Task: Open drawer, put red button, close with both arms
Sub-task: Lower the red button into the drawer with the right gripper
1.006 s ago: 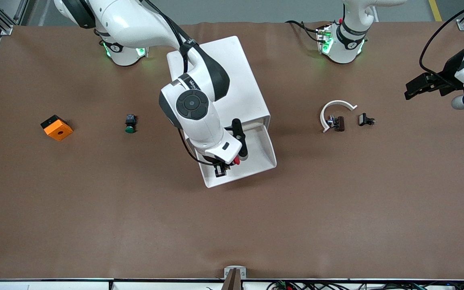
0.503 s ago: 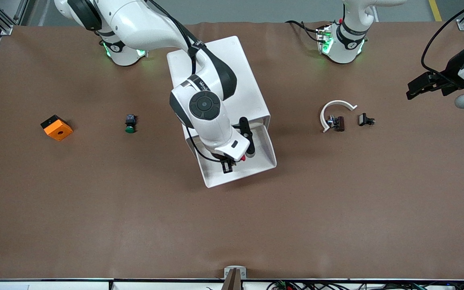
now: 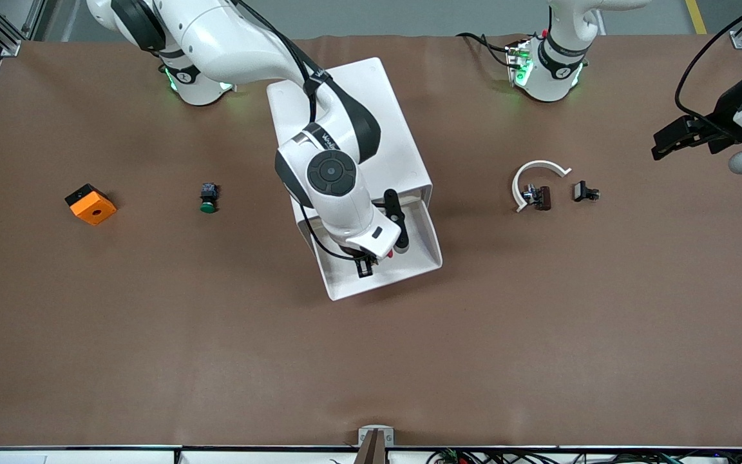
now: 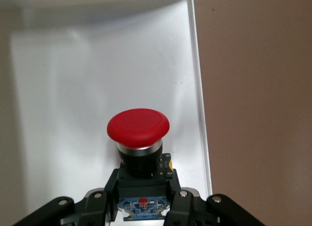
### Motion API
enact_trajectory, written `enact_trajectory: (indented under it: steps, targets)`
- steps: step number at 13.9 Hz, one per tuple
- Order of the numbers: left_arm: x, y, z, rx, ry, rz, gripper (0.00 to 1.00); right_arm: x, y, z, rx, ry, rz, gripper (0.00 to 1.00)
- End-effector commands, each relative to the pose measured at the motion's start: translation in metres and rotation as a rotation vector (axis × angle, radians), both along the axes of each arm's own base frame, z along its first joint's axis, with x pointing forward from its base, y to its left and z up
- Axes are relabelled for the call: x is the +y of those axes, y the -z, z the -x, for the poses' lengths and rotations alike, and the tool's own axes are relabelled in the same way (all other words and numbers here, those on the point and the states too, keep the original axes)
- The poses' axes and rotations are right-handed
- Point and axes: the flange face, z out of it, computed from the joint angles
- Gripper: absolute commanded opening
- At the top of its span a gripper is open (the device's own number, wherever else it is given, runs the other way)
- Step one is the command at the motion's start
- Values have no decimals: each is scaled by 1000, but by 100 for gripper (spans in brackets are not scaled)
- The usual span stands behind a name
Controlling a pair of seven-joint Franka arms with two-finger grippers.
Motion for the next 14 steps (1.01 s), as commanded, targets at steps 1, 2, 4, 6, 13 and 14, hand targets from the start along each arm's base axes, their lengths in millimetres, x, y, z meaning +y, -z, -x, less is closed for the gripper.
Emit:
enact_trajectory:
  steps: [1,2,4,6,13,14]
  targets:
    - [2,1,-2,-2,4,-22,100,-2,4,-6,5,8,-2,0]
    - [3,1,-2,-2,-4,-21,100,-2,5,-6,6,9,0,0]
    - [3,2,-2,1,-12,-22,100,-2,6,-6,7,12,1,0]
    - [3,3,-3,-2,-13,-22,100,-2,8,-6,9,14,1,2]
    - [3,2,-3,-4,-13,-23,100,-11,0,-11,20,27,-3,100]
    - [2,1,-3,-6,-9,-25,100,-13,-3,-9,36,31,8,100]
